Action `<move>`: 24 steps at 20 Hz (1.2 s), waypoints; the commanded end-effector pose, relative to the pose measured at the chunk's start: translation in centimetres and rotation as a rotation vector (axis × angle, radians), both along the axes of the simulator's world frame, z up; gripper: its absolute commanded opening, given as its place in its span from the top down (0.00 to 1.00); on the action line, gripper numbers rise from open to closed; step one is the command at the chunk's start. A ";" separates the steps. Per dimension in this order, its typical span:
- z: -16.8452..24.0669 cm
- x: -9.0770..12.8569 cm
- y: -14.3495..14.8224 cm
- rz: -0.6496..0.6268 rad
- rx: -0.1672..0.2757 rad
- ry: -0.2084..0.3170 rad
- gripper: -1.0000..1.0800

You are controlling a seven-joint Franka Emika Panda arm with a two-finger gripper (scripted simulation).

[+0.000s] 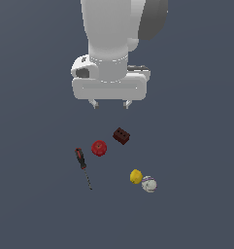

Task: Pick up a designated object from a clutter of objects.

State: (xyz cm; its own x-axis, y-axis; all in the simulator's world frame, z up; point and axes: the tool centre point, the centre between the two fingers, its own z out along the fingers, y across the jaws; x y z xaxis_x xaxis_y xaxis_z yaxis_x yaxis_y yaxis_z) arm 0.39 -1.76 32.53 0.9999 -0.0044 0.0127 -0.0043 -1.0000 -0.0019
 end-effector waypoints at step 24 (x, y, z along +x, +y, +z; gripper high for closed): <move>-3.2 1.1 -0.7 -0.069 -0.007 -0.022 0.04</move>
State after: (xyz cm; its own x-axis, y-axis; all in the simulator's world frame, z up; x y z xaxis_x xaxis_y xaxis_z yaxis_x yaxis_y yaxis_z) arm 1.29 -2.26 30.36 0.9982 -0.0469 0.0378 -0.0473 -0.9988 0.0093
